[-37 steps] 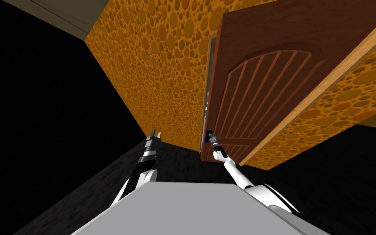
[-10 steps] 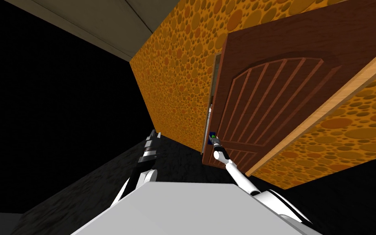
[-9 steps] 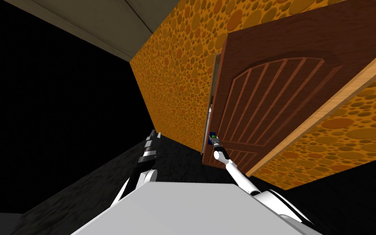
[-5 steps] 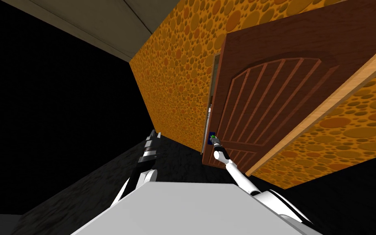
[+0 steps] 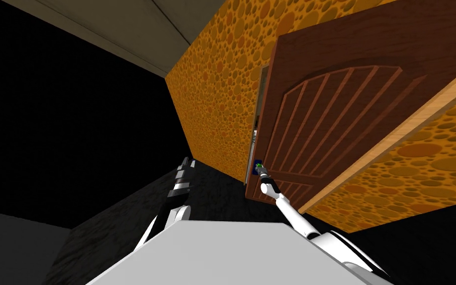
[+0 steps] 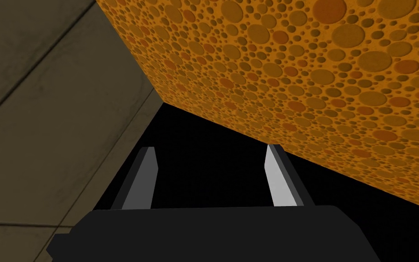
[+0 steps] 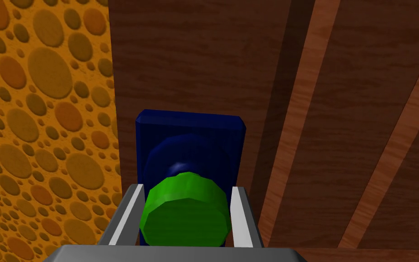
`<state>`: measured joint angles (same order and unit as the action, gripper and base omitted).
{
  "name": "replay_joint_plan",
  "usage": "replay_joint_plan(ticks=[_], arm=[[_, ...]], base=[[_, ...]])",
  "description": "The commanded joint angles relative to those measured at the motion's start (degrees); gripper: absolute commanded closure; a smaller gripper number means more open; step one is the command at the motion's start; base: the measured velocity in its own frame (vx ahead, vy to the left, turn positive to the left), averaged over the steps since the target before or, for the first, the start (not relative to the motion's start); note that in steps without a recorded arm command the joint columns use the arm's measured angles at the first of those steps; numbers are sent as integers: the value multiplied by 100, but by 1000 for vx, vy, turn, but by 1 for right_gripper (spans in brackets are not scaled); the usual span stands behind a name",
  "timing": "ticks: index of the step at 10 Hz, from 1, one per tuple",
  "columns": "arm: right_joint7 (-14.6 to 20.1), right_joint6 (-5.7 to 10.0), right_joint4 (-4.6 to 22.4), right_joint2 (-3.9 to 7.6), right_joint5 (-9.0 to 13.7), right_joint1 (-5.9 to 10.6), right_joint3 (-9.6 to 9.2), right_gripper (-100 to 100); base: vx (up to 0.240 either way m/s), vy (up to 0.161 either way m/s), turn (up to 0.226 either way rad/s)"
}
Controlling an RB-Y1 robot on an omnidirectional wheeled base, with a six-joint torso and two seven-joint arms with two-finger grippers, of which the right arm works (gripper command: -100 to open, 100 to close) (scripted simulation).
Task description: Pull the door open
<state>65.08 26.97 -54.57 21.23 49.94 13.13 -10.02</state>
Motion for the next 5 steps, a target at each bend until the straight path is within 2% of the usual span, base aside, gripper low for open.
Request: replay_joint_plan(ticks=[1, 5], arm=[[184, 3, -39, 86, 6, -59, -151, 100], [598, 17, -182, 380, 43, -170, -449, 100]], base=[[-199, -119, 173], [-216, -85, 176]])
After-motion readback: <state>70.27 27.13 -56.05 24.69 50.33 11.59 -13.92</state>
